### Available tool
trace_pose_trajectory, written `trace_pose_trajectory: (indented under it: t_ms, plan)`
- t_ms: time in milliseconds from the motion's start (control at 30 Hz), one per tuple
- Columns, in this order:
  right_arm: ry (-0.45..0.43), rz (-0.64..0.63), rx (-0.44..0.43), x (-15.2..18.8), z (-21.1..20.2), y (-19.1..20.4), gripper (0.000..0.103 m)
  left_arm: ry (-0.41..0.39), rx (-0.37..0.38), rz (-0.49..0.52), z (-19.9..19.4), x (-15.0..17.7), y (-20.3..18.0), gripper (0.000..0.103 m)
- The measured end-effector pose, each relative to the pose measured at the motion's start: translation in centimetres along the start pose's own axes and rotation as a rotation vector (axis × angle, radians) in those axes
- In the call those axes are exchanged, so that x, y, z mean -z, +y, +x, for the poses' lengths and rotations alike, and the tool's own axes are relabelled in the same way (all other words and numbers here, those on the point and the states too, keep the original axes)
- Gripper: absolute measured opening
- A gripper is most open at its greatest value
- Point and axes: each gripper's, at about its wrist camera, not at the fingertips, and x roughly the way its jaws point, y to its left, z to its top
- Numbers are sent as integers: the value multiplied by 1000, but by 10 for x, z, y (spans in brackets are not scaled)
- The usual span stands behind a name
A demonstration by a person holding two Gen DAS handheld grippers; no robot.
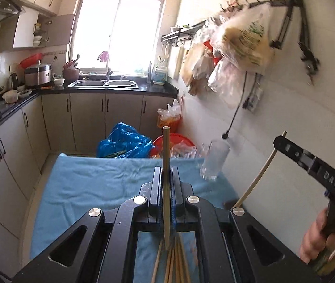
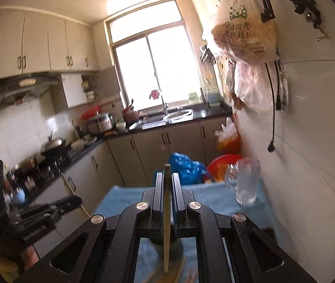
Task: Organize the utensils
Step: 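Lift the chopstick and carry it over the dark utensil cup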
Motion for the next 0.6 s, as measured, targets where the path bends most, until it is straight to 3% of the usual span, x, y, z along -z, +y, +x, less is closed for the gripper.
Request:
trace_pose_trajectory:
  t_ms: [133, 267, 600]
  plan:
    - [-32, 34, 4, -17, 28, -1, 6, -11, -3, -22, 33, -24, 1, 6]
    - [-2, 45, 28, -16, 65, -4, 6, 13, -24, -16, 70, -31, 1, 6]
    - [255, 127, 65, 41, 160, -43, 6, 233, -30, -50, 155, 8, 17, 6]
